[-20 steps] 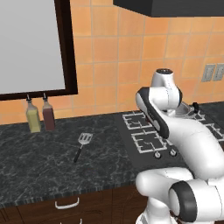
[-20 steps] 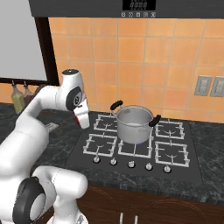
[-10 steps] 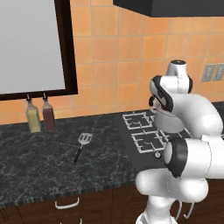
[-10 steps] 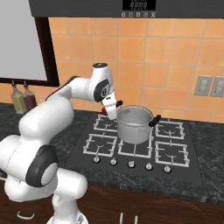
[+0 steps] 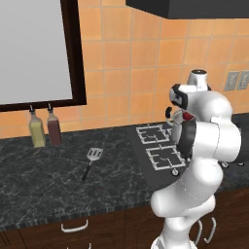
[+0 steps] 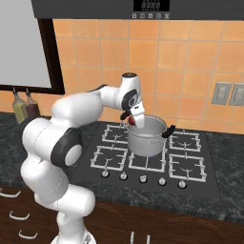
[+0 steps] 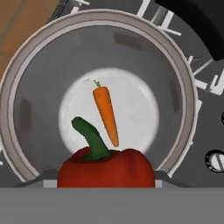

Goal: Put the carrot and bell pepper in the pot. Retrieve the spatula and lightly stir the vegetables in the pot.

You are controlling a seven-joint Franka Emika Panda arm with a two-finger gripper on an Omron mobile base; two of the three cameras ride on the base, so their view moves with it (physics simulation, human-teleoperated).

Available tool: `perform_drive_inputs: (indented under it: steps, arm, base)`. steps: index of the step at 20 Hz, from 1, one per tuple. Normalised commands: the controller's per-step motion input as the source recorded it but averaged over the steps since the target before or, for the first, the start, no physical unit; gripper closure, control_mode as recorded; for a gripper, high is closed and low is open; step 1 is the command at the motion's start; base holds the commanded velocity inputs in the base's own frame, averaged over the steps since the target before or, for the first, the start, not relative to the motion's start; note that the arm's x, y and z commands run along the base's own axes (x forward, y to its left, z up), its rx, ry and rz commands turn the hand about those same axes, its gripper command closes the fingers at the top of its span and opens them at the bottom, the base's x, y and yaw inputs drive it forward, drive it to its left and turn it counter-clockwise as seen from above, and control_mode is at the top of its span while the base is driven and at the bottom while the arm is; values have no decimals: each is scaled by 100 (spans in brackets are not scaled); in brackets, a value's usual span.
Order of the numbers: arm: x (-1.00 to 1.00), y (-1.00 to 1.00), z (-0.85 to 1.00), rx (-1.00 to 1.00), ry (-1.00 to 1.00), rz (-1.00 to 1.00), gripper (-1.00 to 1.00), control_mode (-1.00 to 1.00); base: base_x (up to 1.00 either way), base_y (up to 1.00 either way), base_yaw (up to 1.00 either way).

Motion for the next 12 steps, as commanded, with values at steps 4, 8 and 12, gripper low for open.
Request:
perform_drive_inputs:
  steps: [4,8,12]
  arm:
    - [35,-43,-53,0,3,0,100,-100]
    - [23,-21,-45,0,1,1,100,-100]
    - [31,-7,-43,-1,3,4,100,-100]
  base:
    - [0,0,0]
    - [0,0,0]
    - [0,0,0]
